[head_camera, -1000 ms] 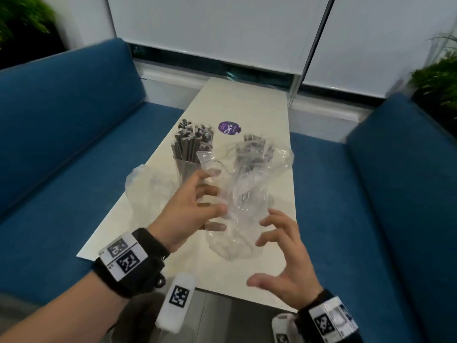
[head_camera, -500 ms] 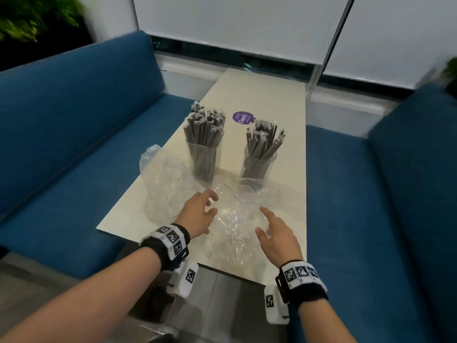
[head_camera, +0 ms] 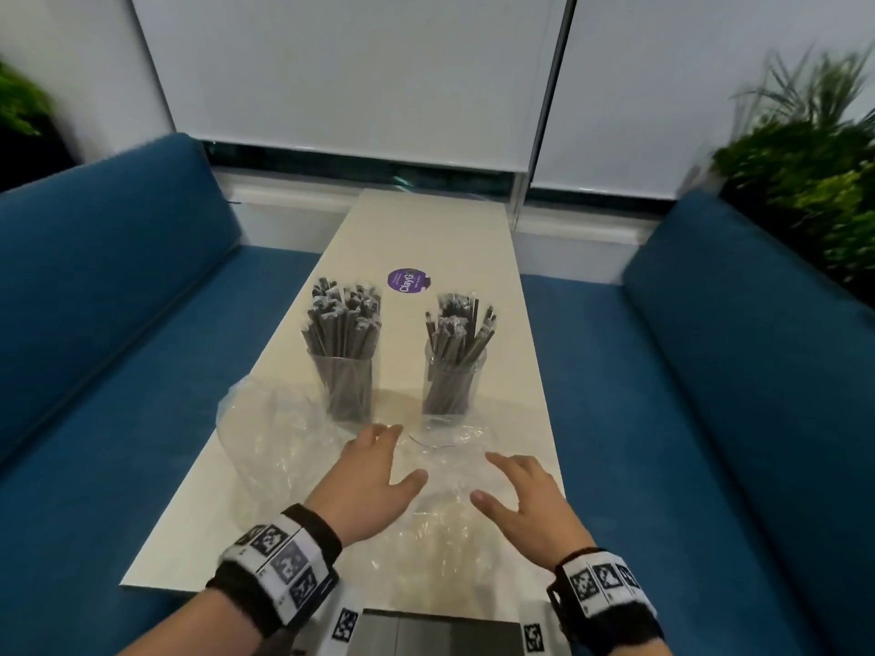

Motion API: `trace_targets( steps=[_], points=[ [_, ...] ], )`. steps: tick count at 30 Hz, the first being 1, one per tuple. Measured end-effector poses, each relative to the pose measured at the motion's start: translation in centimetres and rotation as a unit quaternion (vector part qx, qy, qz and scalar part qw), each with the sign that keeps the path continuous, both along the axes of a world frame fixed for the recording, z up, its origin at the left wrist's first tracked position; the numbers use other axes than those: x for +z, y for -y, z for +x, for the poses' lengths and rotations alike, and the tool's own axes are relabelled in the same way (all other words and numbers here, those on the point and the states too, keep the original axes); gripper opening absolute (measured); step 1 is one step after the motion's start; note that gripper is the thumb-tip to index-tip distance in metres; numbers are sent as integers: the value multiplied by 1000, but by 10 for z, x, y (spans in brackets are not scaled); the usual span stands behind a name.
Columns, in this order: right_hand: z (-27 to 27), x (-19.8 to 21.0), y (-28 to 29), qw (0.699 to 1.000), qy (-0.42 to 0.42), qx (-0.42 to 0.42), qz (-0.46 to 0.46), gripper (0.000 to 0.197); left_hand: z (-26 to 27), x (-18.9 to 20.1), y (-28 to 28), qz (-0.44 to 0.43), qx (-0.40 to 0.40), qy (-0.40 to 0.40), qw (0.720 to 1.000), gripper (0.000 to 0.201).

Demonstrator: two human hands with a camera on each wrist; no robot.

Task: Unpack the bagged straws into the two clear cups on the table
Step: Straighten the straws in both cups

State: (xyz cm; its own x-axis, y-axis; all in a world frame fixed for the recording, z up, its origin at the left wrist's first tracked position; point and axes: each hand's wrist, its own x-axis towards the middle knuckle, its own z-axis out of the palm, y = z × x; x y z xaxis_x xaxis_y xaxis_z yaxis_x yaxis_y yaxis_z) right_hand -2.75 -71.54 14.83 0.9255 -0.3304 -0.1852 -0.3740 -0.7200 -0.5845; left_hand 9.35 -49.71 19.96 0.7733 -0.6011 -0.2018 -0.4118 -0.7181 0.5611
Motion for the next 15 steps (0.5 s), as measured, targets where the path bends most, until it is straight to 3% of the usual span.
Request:
trace_targets(
  steps=[3, 5, 7, 11, 13, 15],
  points=[
    [16, 25, 22, 998, 50, -26, -25, 44, 19, 27, 18, -89, -2, 4, 996, 68],
    [42, 44, 40, 994, 94, -55, -13, 41, 45, 34, 41, -108, 6, -22, 994, 78],
    [74, 60, 57, 991, 113, -66, 1, 61, 75, 34, 67, -98, 14, -24, 995, 98],
    [139, 81, 75, 995, 73, -29, 67, 123, 122, 32, 114, -106, 76, -62, 989, 125],
    [165, 83, 76, 995, 60, 7, 76, 132, 138, 27, 129, -103, 61, -65, 991, 136],
    [182, 83, 78, 994, 65, 50, 73, 115, 152, 21, 136, -106, 24, -53, 993, 136]
  ],
)
